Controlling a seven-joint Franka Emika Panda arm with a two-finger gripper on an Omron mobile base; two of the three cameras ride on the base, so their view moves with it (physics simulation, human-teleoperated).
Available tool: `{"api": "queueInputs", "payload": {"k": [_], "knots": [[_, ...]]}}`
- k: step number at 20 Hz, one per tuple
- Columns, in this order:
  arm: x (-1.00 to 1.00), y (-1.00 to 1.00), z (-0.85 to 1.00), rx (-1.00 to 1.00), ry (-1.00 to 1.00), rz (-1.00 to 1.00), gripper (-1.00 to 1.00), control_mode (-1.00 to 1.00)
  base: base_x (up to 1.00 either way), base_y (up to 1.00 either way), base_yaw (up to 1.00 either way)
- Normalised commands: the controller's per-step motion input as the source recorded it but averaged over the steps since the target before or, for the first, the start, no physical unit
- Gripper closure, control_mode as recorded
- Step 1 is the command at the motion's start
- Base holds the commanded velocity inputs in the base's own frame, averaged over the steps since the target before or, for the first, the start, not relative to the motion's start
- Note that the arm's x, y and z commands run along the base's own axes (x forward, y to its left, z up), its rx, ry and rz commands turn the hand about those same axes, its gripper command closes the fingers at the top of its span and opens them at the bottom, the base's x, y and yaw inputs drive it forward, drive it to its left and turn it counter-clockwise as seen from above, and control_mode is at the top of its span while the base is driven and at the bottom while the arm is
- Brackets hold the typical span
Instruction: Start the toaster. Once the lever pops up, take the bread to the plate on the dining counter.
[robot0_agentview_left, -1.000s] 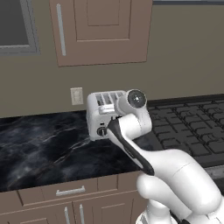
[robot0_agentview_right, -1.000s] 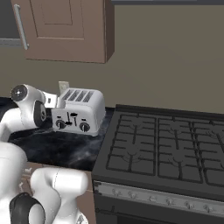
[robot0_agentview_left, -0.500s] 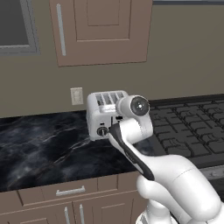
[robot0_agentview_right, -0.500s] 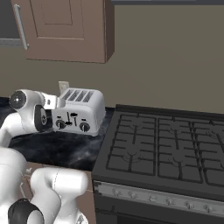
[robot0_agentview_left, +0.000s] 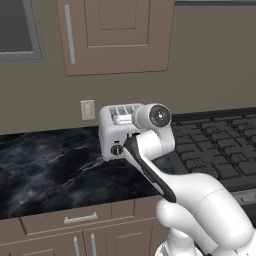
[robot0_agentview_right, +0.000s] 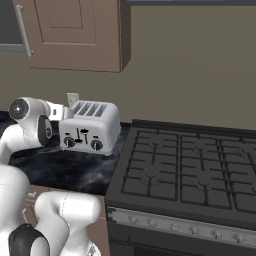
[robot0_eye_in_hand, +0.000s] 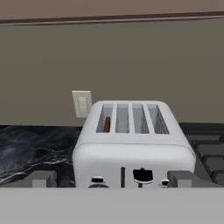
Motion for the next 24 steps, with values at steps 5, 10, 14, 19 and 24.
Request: {"api": "queueInputs", "payload": {"k": [5,10,14,19,24], "knots": [[0.06,0.08,0.00,0.00,0.00,0.00,-1.00,-1.00,0.00,0.00,0.00],[0.10,0.04,0.00,0.00,0.00,0.00,-1.00,-1.00,0.00,0.00,0.00],[0.13,0.08,0.00,0.00,0.00,0.00,-1.00,-1.00,0.00,0.00,0.00],[0.15,0.06,0.00,0.00,0.00,0.00,-1.00,-1.00,0.00,0.00,0.00],[0.17,0.11,0.00,0.00,0.03,0.00,-1.00,-1.00,0.00,0.00,0.00]]}}
